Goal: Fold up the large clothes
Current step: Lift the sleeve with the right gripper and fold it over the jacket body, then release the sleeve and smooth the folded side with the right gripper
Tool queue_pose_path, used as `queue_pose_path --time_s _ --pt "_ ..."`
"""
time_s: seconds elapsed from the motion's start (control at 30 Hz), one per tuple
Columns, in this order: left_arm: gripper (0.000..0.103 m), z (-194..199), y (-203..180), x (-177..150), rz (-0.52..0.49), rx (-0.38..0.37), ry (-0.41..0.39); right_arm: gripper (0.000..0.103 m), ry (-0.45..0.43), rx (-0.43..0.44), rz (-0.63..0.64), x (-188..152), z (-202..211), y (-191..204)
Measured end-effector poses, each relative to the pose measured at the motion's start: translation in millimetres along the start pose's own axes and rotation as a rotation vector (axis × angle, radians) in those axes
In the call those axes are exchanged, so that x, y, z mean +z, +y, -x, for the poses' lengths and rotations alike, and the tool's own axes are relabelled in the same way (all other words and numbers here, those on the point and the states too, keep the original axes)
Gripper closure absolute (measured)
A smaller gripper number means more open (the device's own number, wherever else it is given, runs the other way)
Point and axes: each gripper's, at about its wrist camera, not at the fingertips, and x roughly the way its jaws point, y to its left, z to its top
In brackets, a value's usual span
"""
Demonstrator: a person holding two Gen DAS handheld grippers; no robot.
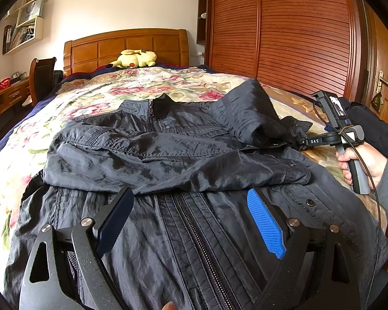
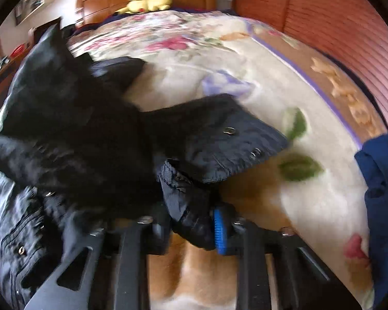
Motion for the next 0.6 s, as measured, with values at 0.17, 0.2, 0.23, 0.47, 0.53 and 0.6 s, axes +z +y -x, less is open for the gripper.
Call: queue_pose_path --time_s 0.17,0.2,0.23,0.47,0.53,0.6 --pt "0.013 12.5 7.2 3.7 -0.014 0.008 -0.020 0.083 -0.125 -0.012 0.048 10.7 39.8 16.8" --pt "0.013 16.1 9.8 4.1 -0.021 0.016 -0.026 0.084 -0.156 -0.007 0.056 14.3 50.0 21.4" --pt "0.013 18.4 12.2 4.4 -0.027 0.024 -0.030 0.084 -0.187 0.003 0.065 18.5 60.7 26.1" --pt "0.013 41.4 44.9 2.1 -0.012 0.076 -0.051 0.084 -0.327 0.105 0.158 37.3 113.6 86.4" --pt "0.013 47.2 54.6 1.6 -0.005 0.091 -0.057 0.084 -0.347 0.144 0.181 40.0 118.0 104.9" --pt "0.013 53.2 66.9 0.7 0.007 0.107 -0.061 0.084 -0.356 0.186 0.206 39.8 119.5 123.8"
